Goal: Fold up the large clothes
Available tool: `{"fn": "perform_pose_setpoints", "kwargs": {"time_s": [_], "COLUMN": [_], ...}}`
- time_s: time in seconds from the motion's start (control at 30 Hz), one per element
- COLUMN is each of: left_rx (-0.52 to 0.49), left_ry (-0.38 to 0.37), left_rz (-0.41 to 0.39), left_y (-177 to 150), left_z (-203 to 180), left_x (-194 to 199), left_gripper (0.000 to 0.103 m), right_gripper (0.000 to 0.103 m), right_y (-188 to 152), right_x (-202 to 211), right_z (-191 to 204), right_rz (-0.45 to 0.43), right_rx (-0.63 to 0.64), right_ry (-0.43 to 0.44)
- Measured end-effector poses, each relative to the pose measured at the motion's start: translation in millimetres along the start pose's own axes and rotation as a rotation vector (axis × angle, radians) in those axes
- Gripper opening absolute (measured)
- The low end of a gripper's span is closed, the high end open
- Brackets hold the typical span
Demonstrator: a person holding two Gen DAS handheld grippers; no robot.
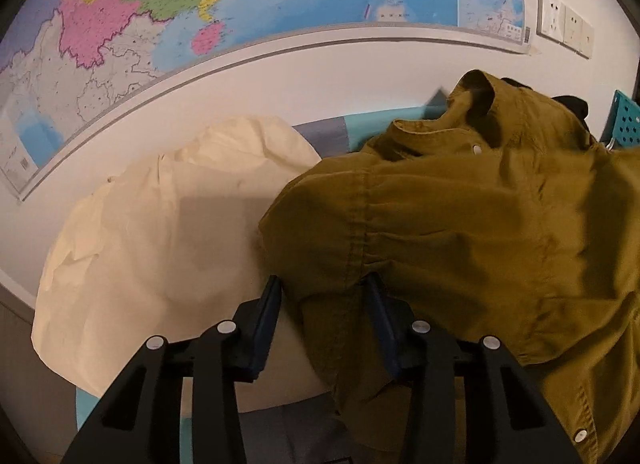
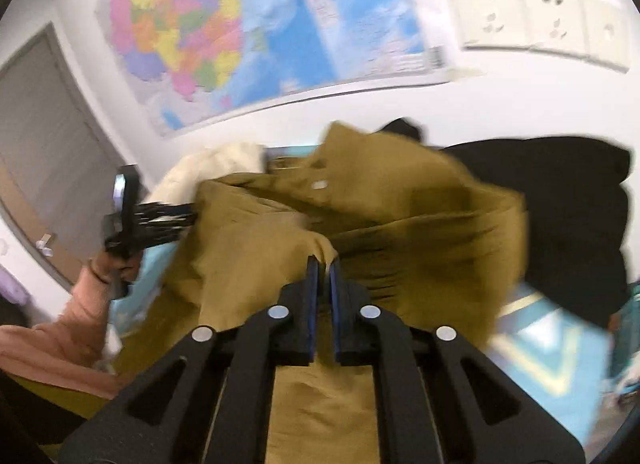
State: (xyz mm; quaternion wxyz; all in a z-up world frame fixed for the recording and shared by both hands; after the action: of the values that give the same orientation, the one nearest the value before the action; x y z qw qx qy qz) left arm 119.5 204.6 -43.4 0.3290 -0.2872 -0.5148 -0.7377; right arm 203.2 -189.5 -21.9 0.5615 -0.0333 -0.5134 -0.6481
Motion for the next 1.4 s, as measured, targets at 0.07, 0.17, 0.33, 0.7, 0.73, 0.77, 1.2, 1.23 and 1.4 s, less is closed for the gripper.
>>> {"fn": "perform_pose_setpoints", "kwargs": {"time_s": [0.07,0.17,0.33,0.7,0.73,0.77,1.2,1.23,1.4], "left_rx": [-0.016,-0.030,-0.011,-0.189,-0.193,-0.185,-0.135,-0.131,-0.135], "left_ry": [0.034,0.066,0.104,-0.055,-0.057,-0.067,-0.009,-0.012,0.004], "left_rz": [0.015,0.034,0.006,-0.134,-0.116,-0.077,0.042,0.046,0.049], "left_y": [0.9,1.9,1.7,13.7,12.9,12.2,11.2,12.0,16.8], "left_z": [-3.6,-8.2,-7.2,-75.5,-77.7,-78.5,-77.5,-77.4,-78.8], "left_x": [-5.5,-12.6,3.0,33.2,25.4,12.0,-40.2,-41.0,-45.8], "left_gripper": [0.042,0.043,0.043,0.050,0.050,0.050,0.050,0.050,0.051], "right_gripper": [0.014,0.052,0.080,0.002,0.002,0.002,0.036,0.037,0.037], "right_y": [2.2,-6.4,-32.2,-26.1,-19.7,-12.6,-16.7,-16.4,-23.7], "right_x": [-19.2,-38.3,-41.1,-36.0,-27.8,-19.8,-19.0,-13.7,-56.7], "right_z": [-22.1,-46.9,-57.1,-60.4,-61.5,-64.2,-77.1,-66.3,-13.6], "right_rz": [0.053,0.094,0.050,-0.010,-0.032,-0.048,-0.141,-0.159,-0.048], "right_rx": [-0.029,-0.113,-0.115,-0.095,-0.106,-0.116,-0.123,-0.112,0.064], "right_ry": [-0.064,-0.058,-0.035,-0.055,-0.054,-0.055,-0.173,-0.128,-0.069]}}
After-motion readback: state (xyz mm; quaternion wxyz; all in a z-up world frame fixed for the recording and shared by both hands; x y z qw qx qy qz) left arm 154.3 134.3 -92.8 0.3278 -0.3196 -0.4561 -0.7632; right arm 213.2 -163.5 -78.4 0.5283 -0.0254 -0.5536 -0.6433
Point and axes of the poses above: each gripper's, at about its wrist camera, not at the fingertips, and x roughly against the way its jaws point, z to its left, y to its top, the point moved 5 cm from there along -x, roughly the way its jaws point, and after that the axes turned 14 degrees about -x, right-handed, at the moved point
